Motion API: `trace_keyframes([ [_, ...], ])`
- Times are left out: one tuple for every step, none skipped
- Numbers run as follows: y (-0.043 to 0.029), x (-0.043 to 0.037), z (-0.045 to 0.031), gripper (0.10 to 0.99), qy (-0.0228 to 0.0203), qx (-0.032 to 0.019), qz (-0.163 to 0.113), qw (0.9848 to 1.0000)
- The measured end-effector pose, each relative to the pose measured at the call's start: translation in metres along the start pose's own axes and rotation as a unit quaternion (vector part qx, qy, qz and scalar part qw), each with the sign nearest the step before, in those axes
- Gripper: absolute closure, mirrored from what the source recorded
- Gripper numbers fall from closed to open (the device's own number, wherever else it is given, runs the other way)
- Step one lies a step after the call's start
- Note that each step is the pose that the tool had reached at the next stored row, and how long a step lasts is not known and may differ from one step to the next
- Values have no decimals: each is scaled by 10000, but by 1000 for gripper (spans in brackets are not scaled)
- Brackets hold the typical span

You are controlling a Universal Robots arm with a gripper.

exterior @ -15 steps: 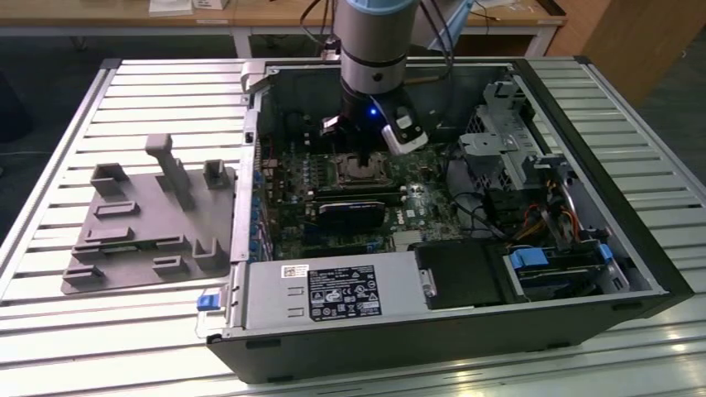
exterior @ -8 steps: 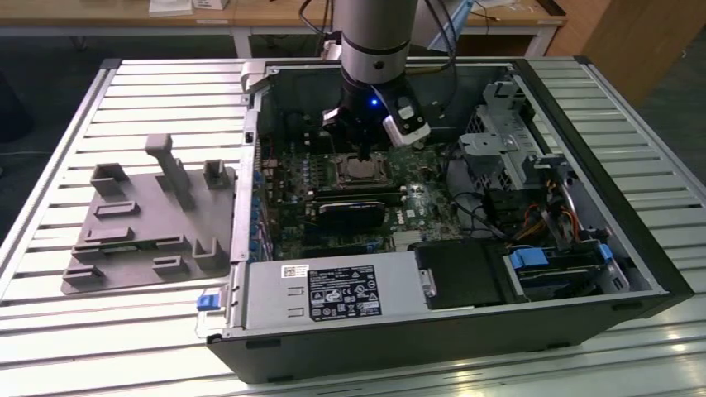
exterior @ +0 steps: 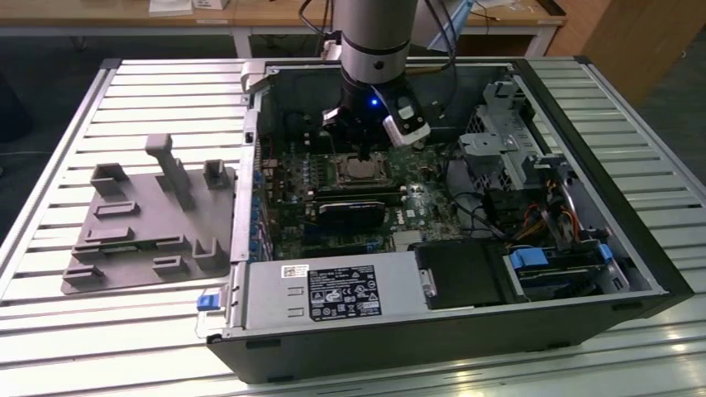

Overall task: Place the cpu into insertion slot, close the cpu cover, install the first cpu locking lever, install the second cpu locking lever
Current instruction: 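Install the first cpu locking lever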

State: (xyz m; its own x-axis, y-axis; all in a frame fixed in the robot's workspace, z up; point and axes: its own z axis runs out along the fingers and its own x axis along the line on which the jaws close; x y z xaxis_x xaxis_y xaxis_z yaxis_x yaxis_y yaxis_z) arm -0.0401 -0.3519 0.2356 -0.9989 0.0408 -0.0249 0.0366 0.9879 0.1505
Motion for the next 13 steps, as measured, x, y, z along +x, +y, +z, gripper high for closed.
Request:
trace_keyframes([
  [0, 0, 0, 984, 0, 0, 0, 10000],
  [0, 0, 0, 984, 0, 0, 0, 10000],
  [0, 0, 0, 984, 0, 0, 0, 10000],
  [0, 0, 0, 984, 0, 0, 0, 10000],
  [0, 0, 0, 984, 0, 0, 0, 10000],
  [0, 0, 0, 984, 0, 0, 0, 10000],
  [0, 0, 0, 984, 0, 0, 0, 10000],
  [0, 0, 0, 984, 0, 0, 0, 10000],
  [0, 0, 0, 984, 0, 0, 0, 10000],
  [0, 1, 0, 984, 0, 1, 0, 10000],
  [0, 11, 0, 984, 0, 1, 2, 10000],
  [0, 24, -1, 984, -1, 0, 3, 10000],
  [-1, 40, -1, 984, -1, 0, 4, 10000],
])
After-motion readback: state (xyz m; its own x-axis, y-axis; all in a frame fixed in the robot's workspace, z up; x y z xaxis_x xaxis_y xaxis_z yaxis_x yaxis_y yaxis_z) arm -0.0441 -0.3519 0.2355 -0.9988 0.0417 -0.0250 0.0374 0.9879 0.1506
